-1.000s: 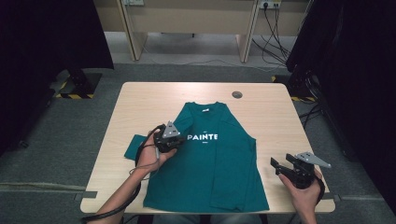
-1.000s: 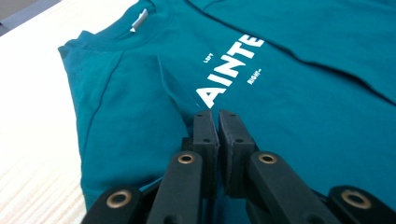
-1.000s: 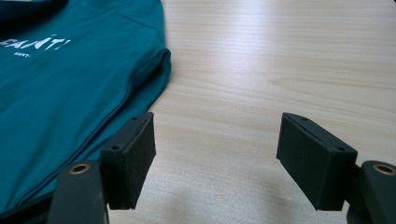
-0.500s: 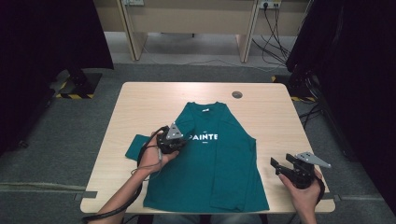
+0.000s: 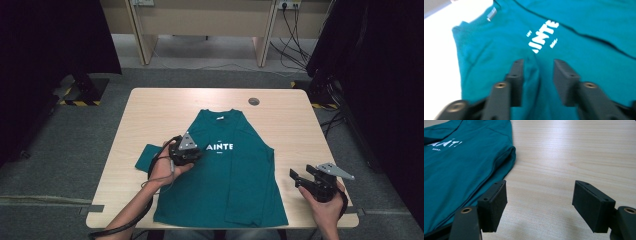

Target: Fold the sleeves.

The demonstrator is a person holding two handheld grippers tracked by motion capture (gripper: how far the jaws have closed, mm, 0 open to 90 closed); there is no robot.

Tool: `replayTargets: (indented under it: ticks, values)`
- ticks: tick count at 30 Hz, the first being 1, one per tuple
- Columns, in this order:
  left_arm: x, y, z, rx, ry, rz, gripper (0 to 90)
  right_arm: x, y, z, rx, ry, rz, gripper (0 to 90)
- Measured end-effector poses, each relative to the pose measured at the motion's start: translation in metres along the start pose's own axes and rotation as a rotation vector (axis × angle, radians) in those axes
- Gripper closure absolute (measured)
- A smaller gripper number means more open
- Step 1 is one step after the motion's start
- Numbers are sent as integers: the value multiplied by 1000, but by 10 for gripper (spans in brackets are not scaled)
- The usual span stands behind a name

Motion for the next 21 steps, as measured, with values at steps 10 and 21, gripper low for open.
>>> replayTargets:
  ticks: [10,21]
  values:
    - [50,-49,49,125,143,36,391,0,0,0,-1,0,4,282]
    - [54,-90,80,234,198,113,411,-1,0,1,-3,-1,6,281]
Point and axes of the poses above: each handheld gripper's, and its own axes: x roughly backward along the jaws, y roughly out of its top, z roughly to its left, the point moved 4 cm from there along -x, roughly forward along the jaws, and after that the axes turned 10 degrees about -y, right-handed, at the moved point
